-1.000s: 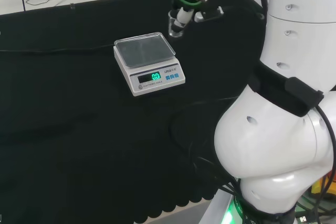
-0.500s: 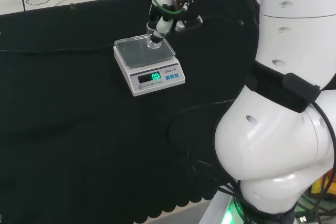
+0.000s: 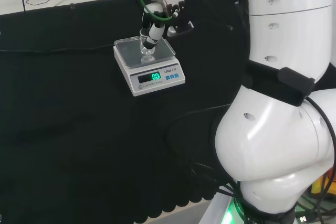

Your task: Put the beaker on the electronic balance.

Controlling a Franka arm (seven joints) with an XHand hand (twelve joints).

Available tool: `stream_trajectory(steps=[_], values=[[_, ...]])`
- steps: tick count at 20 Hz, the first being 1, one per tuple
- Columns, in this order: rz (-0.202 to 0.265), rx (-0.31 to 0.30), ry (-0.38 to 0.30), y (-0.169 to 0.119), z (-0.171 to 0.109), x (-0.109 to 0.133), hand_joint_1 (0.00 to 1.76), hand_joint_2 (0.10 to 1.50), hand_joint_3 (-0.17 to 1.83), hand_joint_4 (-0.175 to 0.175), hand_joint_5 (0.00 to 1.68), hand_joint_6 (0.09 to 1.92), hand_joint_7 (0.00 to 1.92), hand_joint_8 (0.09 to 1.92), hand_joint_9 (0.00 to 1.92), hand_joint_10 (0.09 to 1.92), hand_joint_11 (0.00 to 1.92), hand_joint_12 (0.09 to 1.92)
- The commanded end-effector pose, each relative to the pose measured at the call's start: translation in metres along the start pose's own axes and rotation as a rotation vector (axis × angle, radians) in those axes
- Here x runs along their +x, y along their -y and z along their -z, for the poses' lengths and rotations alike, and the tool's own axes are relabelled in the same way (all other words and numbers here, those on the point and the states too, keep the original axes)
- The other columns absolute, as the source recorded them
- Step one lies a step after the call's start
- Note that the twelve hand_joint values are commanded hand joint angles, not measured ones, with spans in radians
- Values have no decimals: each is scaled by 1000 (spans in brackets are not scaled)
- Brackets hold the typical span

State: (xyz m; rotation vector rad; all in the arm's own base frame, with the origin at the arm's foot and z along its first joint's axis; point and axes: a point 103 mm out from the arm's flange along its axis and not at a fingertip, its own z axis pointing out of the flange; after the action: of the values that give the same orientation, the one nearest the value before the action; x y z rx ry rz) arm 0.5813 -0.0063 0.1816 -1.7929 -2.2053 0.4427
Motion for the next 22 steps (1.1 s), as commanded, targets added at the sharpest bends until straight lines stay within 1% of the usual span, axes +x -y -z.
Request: stream_trajectory(steps=[1, 9, 12, 14, 16, 18, 20, 21, 22], values=[[-13, 28, 4, -16, -9, -5, 1127, 1010, 125, -42, 1083, 866, 1312, 494, 1472, 308, 1376, 668], [-24, 36, -3, -20, -12, -11, 1128, 1009, 127, -43, 1083, 865, 1315, 492, 1474, 307, 1376, 668], [-29, 34, -12, -20, -11, -15, 1121, 1021, 128, -47, 1053, 911, 1300, 487, 1475, 301, 1383, 672], [-33, 30, -22, -19, -11, -18, 1110, 1044, 110, -40, 1021, 957, 1269, 506, 1472, 300, 1397, 683], [-39, 28, -25, -17, -10, -20, 1092, 1065, 77, -5, 1004, 978, 1230, 546, 1475, 300, 1409, 700], [-51, 29, -23, -16, -11, -21, 1073, 1075, 49, 47, 1004, 973, 1197, 580, 1485, 299, 1406, 714], [-55, 31, -22, -16, -12, -21, 1025, 1027, 13, -39, 949, 848, 1157, 613, 1495, 289, 1390, 729], [-56, 34, -19, -16, -13, -21, 1011, 1010, 3, -68, 936, 806, 1142, 624, 1499, 285, 1385, 734], [-56, 36, -14, -16, -14, -21, 1001, 997, -4, -84, 927, 782, 1132, 630, 1501, 283, 1381, 736]])
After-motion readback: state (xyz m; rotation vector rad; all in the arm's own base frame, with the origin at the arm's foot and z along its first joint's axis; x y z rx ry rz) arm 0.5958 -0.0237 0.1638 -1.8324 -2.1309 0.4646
